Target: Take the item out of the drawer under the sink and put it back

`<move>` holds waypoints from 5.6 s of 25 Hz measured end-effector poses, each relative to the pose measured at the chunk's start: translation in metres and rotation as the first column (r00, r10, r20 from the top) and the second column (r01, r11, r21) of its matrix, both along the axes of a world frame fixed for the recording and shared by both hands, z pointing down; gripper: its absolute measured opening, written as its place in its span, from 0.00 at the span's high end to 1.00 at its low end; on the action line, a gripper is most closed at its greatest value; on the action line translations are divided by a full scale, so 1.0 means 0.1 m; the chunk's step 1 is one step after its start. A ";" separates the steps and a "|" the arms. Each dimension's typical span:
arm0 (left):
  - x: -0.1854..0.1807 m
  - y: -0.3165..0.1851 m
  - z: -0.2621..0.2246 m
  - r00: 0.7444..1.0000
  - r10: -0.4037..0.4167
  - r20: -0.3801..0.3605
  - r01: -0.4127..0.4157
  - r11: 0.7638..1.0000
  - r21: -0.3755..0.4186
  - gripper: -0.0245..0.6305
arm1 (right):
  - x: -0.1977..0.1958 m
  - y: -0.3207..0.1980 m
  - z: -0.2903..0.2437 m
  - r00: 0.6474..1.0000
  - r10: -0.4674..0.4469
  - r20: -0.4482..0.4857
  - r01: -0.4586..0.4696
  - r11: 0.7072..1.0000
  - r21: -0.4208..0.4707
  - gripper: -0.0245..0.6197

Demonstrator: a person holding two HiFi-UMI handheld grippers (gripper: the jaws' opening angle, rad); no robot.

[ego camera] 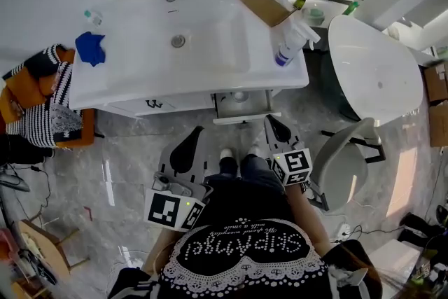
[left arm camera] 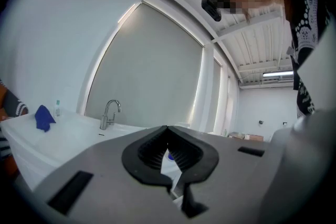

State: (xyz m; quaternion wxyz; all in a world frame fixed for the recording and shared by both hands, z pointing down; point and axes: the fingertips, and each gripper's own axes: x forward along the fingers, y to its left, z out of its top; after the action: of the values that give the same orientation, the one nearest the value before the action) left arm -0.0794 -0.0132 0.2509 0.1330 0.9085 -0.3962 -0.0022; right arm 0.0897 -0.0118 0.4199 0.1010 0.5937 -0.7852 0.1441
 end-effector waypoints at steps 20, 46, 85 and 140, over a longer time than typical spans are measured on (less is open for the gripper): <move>-0.08 -0.10 0.07 1.000 -0.022 -0.016 0.022 0.999 0.035 0.96 | -0.04 0.12 -0.99 0.998 -0.015 0.062 0.001 0.973 0.231 0.94; -0.12 0.05 0.06 1.000 0.014 0.006 -0.014 0.995 0.101 0.96 | -0.18 0.38 -1.14 0.992 -0.098 0.081 0.074 0.963 0.259 0.93; -0.22 -0.02 0.01 1.000 -0.031 -0.004 0.032 0.996 0.083 0.96 | -0.23 0.28 -1.04 0.992 -0.125 0.013 0.119 0.968 0.221 0.93; -0.38 -0.43 -0.03 0.922 -0.386 0.024 0.386 0.923 0.009 0.96 | -0.31 -0.63 1.39 0.425 -0.749 -0.509 0.603 0.653 -0.457 0.86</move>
State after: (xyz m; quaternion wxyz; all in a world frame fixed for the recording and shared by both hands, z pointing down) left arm -0.1174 -0.0565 0.2476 0.1230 0.8130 -0.5689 -0.0176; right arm 0.0589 -0.0743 0.5585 0.4811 0.2210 -0.8469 -0.0490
